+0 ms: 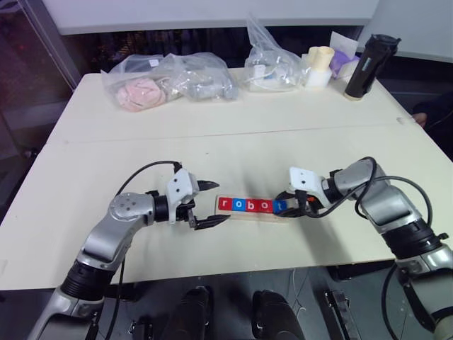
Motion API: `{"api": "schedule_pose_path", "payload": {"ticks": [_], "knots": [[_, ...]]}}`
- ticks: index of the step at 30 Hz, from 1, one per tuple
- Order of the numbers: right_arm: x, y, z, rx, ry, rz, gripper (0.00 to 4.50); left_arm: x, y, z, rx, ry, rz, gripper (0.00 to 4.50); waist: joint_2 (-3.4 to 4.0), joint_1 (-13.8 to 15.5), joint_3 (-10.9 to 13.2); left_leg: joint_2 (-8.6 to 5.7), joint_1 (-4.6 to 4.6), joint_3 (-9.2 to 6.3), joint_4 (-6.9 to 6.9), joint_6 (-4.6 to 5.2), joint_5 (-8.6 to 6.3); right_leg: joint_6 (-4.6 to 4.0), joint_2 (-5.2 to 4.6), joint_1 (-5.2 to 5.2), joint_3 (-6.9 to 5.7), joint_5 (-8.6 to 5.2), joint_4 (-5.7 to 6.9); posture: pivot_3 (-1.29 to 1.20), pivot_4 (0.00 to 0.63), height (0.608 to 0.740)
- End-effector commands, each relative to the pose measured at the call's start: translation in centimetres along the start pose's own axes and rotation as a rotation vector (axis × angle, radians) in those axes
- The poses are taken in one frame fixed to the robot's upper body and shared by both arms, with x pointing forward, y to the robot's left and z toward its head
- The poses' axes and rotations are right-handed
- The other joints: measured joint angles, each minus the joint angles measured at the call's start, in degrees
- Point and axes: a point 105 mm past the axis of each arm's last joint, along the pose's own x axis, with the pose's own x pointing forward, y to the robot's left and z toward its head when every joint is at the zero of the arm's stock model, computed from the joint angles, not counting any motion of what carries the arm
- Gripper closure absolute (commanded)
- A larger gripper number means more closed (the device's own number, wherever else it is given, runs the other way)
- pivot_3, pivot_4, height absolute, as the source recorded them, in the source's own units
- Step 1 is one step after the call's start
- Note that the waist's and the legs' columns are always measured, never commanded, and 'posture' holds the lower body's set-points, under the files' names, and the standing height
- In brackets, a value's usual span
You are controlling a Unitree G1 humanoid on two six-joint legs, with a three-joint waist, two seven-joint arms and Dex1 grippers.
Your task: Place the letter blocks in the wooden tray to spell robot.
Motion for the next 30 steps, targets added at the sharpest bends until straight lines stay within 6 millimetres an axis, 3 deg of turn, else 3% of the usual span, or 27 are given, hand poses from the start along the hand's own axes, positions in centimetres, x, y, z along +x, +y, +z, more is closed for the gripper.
{"api": "schedule_pose_path", "payload": {"ticks": [1,2,8,13,18,24,30], "knots": [[-0.6,-0.5,1.6,-0.06,-0.022,-0.017,0.49,-0.1,0.1,1.1,0.036,-0.032,0.006,0.0,0.0,0.0,0.0,0.0,0.0,0.0,0.0,0.0,0.0,0.0,0.0,0.0,0.0,0.0,0.01,0.0,0.15,0.725],[-0.8,-0.7,1.8,-0.061,-0.026,-0.024,0.01,-0.1,0.1,1.1,0.035,-0.033,0.005,0.0,0.0,0.0,0.0,0.0,0.0,0.0,0.0,0.0,0.0,0.02,0.0,-0.01,0.0,0.01,0.01,0.0,0.15,0.725],[-2.3,-1.4,2.5,-0.056,-0.043,-0.065,0.01,-0.1,0.0,1.1,0.035,-0.034,0.003,0.0,0.0,-0.01,0.0,0.0,0.0,0.0,0.0,-0.01,0.0,0.1,0.0,-0.02,0.0,0.06,0.03,0.0,0.15,0.725],[-2.1,0.0,1.1,-0.041,-0.027,-0.061,0.01,0.0,0.0,1.2,0.034,-0.038,0.001,0.0,0.0,0.13,0.0,-0.01,-0.01,-0.01,-0.01,-0.01,0.0,0.11,-0.03,-0.01,0.0,0.06,0.02,0.0,0.15,0.725],[-2.9,-1.3,0.5,0.042,-0.054,-0.212,0.01,-0.1,0.1,1.2,0.021,-0.04,0.008,0.0,0.0,-0.15,0.0,-0.01,0.0,0.02,0.01,-0.02,0.01,0.04,-0.03,-0.06,0.04,0.04,0.08,0.0,0.15,0.725],[-5.4,-0.5,0.8,0.133,-0.114,-0.347,0.01,-0.9,-0.1,0.8,-0.03,-0.024,0.029,0.0,0.0,0.12,-0.01,0.0,-0.03,-0.01,-0.02,-0.02,0.01,-0.02,-0.04,-0.08,0.03,0.0,0.1,0.0,0.15,0.725],[-6.9,1.5,0.5,0.202,-0.124,-0.435,0.01,-2.0,-0.3,0.1,-0.07,0.004,0.059,0.0,0.01,0.12,-0.01,0.0,-0.05,0.0,-0.03,-0.02,0.01,-0.07,-0.07,-0.09,0.04,-0.04,0.08,0.0,0.15,0.725]]}}
